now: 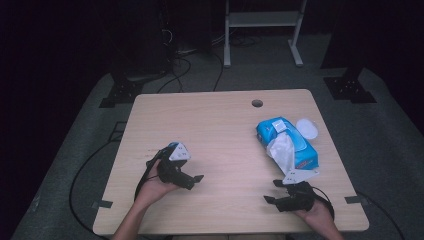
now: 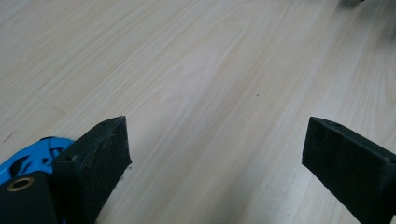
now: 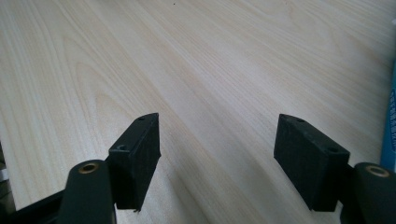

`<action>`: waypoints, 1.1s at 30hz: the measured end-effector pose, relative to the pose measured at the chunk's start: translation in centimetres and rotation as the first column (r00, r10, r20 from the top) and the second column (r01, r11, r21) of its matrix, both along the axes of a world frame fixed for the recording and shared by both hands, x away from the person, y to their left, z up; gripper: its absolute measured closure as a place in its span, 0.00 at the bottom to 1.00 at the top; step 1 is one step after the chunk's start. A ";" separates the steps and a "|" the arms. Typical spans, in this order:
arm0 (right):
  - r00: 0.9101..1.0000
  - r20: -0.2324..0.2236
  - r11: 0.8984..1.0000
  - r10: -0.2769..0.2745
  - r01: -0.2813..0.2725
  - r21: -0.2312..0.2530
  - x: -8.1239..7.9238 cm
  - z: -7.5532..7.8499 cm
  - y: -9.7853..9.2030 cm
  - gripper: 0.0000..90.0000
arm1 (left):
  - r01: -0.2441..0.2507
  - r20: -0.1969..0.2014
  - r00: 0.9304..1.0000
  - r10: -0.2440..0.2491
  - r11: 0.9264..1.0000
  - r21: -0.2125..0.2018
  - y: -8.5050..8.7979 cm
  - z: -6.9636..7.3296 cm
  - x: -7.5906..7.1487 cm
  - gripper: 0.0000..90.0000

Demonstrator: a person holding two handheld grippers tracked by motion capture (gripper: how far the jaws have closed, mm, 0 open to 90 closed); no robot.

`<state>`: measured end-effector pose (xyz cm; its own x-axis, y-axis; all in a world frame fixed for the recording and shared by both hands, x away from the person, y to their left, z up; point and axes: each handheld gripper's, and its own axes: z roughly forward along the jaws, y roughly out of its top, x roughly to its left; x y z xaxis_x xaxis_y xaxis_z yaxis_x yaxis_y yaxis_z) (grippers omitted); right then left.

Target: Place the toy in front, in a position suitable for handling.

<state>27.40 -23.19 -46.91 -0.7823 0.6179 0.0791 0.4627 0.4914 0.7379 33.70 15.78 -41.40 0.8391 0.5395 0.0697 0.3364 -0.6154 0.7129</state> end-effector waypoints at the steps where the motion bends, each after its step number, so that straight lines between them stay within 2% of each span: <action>1: 1.000 0.000 1.000 0.000 0.000 -0.001 0.0 0.0 0.0 0.34 | 0.000 0.000 1.000 0.000 1.000 0.000 0.0 0.0 0.0 0.08; 3: 1.000 0.000 1.000 0.000 0.000 0.001 0.0 0.0 0.0 0.34 | 0.002 0.004 1.000 -0.002 1.000 0.031 0.8 0.3 0.5 0.08; 8: 1.000 -0.002 1.000 0.001 -0.001 0.001 0.0 0.0 0.0 0.33 | -0.007 -0.002 1.000 0.008 0.997 0.079 2.1 0.6 1.8 0.08; 19: 1.000 0.001 1.000 0.010 -0.010 -0.005 0.0 0.0 0.1 0.33 | -0.068 -0.034 0.997 0.073 0.990 0.126 5.1 1.4 4.6 0.08; 24: 1.000 -0.002 1.000 0.015 -0.015 -0.008 -0.1 0.0 0.2 0.33 | -0.095 -0.049 0.993 0.104 0.984 0.152 6.0 1.0 5.7 0.08; 28: 1.000 -0.002 1.000 0.018 -0.018 -0.012 -0.1 -0.1 0.3 0.33 | -0.113 -0.085 0.988 0.128 0.981 0.158 6.5 0.3 6.5 0.08; 32: 1.000 -0.006 1.000 0.023 -0.023 -0.017 0.0 -0.1 0.3 0.33 | -0.123 -0.115 0.982 0.147 0.973 0.197 6.5 -0.7 7.1 0.08; 33: 1.000 -0.006 1.000 0.024 -0.024 -0.018 0.0 -0.1 0.3 0.33 | -0.123 -0.115 0.982 0.147 0.973 0.197 6.5 -0.7 7.1 0.08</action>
<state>27.36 -22.85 -47.05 -0.7966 0.6002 0.0724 0.4545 0.5155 0.7264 40.84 22.29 -42.11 0.7680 0.6357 0.0776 0.5061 -0.6768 0.5347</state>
